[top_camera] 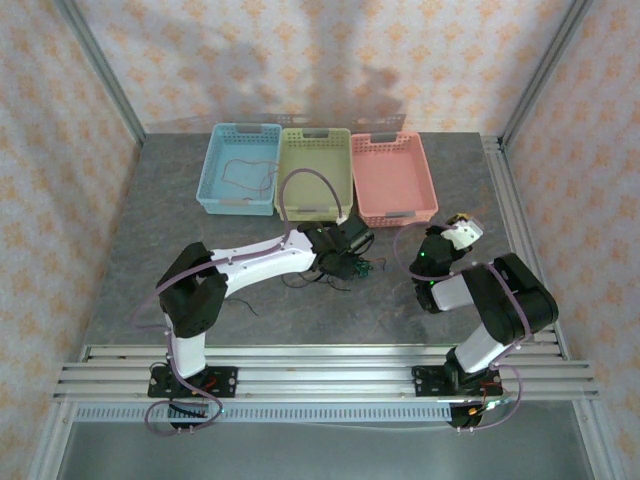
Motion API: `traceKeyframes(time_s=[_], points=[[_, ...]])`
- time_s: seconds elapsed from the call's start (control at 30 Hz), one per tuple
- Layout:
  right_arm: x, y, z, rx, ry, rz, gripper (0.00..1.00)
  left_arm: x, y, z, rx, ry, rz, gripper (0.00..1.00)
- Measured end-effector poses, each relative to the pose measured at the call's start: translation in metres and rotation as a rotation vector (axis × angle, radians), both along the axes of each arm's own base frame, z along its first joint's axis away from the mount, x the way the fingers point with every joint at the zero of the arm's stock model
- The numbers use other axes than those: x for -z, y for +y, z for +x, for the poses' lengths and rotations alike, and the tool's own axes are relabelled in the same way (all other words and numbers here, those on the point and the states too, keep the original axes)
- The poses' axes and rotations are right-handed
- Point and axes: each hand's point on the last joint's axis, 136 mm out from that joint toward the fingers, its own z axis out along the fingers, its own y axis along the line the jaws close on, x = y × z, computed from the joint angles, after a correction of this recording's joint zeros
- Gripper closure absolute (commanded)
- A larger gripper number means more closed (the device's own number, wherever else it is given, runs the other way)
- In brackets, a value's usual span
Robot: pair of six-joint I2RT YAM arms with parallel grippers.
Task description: Untangle the cables
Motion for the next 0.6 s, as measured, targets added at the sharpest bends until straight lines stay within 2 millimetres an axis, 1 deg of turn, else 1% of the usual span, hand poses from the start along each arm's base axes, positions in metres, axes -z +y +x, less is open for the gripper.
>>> traceKeyframes(time_s=[0.1,0.2,0.27,0.33,0.43,0.5,0.53,0.6], points=[[0.000,0.000,0.000,0.000,0.000,0.000,1.00,-0.001,0.005,0.003,-0.018,-0.022,0.014,1.00],[0.000,0.000,0.000,0.000,0.000,0.000,1.00,-0.006,0.016,0.004,-0.046,-0.056,0.030,1.00],[0.000,0.000,0.000,0.000,0.000,0.000,1.00,-0.016,0.023,0.006,-0.068,-0.086,0.015,1.00],[0.000,0.000,0.000,0.000,0.000,0.000,1.00,-0.030,0.042,0.006,-0.108,-0.114,-0.013,1.00],[0.000,0.000,0.000,0.000,0.000,0.000,1.00,-0.064,0.089,0.011,-0.228,-0.181,-0.077,1.00],[0.000,0.000,0.000,0.000,0.000,0.000,1.00,-0.090,0.131,0.016,-0.349,-0.254,-0.118,1.00],[0.000,0.000,0.000,0.000,0.000,0.000,1.00,-0.099,0.150,0.017,-0.404,-0.285,-0.133,1.00],[0.000,0.000,0.000,0.000,0.000,0.000,1.00,-0.114,0.193,0.013,-0.529,-0.343,-0.161,1.00]])
